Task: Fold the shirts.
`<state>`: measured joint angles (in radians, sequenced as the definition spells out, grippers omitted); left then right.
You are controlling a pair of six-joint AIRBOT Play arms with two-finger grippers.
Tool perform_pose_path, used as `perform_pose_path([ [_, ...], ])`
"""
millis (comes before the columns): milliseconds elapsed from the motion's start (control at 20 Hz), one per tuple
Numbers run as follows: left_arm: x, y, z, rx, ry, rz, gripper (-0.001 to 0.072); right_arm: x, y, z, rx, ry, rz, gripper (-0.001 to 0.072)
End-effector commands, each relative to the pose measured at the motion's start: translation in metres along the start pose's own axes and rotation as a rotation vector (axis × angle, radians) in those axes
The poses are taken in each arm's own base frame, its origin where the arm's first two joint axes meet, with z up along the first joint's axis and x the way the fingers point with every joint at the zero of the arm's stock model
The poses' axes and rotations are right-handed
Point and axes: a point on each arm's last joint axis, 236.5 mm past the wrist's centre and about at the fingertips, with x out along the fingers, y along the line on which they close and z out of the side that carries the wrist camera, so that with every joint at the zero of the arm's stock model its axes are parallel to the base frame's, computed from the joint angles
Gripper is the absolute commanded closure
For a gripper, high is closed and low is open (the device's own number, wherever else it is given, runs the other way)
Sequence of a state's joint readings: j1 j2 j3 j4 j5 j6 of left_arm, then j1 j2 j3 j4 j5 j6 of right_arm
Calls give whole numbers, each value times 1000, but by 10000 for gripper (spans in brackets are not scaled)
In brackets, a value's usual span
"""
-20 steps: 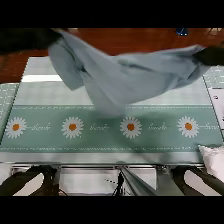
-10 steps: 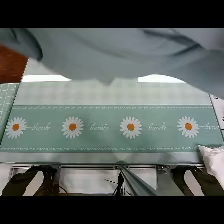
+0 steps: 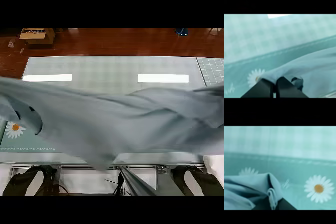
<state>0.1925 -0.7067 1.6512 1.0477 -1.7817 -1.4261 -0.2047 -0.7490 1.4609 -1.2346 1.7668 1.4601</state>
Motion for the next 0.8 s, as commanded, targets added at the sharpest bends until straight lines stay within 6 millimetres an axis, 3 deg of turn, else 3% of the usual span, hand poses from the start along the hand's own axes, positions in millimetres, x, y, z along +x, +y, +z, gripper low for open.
perform_pose_path([
  [0,54,25,-37,-83,187,-37,681,66,-1,-37,-36,296,27,683],
  [50,76,35,-41,-92,203,-47,681,91,-10,-32,-54,312,-8,683],
  [100,100,48,-42,-106,205,-51,681,119,-18,-14,-73,280,-43,682],
  [300,187,99,-42,-207,191,-27,680,200,-36,81,-7,-6,-78,682],
  [400,230,122,-40,-252,181,-8,680,228,-44,113,58,-113,-81,682],
  [550,295,131,-53,-278,245,-21,680,275,-49,127,144,-140,-51,682],
  [750,362,126,-95,-299,386,-52,680,336,-61,113,183,-77,-52,682],
])
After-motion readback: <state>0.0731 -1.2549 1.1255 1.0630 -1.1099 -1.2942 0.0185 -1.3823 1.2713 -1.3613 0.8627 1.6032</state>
